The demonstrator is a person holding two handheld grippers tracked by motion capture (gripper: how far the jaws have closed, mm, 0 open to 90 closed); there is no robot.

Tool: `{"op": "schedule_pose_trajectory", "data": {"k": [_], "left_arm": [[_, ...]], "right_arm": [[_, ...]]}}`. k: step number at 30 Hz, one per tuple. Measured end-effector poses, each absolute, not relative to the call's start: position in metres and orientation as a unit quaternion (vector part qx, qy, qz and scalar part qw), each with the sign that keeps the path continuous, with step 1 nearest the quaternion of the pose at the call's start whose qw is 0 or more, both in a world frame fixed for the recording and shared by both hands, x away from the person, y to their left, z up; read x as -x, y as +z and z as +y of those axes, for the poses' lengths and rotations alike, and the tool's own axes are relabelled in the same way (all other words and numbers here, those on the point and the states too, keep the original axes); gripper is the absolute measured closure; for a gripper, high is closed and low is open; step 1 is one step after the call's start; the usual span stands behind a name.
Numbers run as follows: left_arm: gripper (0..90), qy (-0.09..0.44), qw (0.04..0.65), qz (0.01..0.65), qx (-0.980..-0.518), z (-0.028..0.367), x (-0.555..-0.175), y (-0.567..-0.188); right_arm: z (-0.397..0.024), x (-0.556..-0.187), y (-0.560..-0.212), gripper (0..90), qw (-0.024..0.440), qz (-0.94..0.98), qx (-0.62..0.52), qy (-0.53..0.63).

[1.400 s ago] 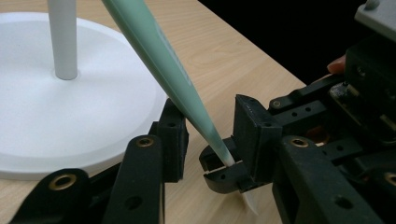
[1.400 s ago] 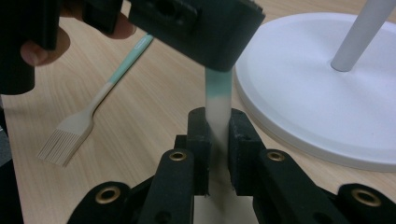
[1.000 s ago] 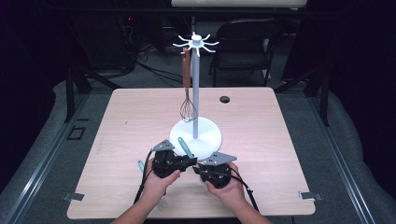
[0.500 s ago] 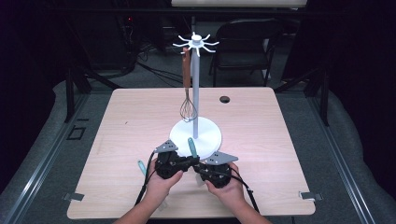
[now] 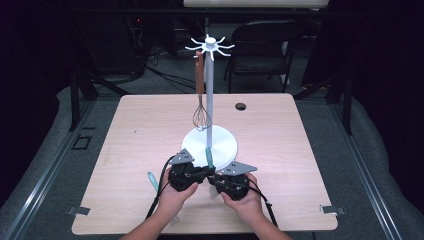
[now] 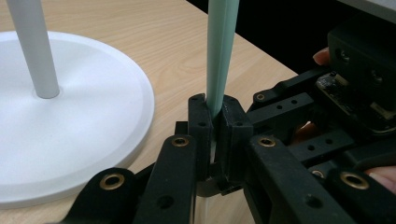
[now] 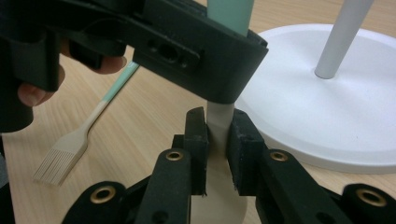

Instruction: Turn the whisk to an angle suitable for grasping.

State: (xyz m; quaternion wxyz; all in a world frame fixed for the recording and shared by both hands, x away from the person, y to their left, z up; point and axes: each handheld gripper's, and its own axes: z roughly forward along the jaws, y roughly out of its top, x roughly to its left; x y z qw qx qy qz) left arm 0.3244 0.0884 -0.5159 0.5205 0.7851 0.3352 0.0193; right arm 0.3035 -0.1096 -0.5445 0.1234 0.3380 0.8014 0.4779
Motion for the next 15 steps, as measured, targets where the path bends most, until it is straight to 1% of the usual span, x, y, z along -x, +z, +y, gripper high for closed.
{"op": "schedule_pose_trajectory", "data": {"k": [5,11,15], "left_arm": [[84.8,0.015,0.514,0.332,-0.791,0.089,-0.329,-0.513],[84.8,0.016,0.51,0.328,-0.795,0.089,-0.339,-0.504],[84.8,0.024,0.507,0.326,-0.798,0.091,-0.347,-0.494]], "right_arm": [[-0.113,-0.3,-0.543,74.8,0.129,0.806,-0.332,0.473],[-0.123,-0.3,-0.539,75.3,0.128,0.801,-0.341,0.475],[-0.129,-0.298,-0.537,75.2,0.136,0.801,-0.34,0.473]]}}
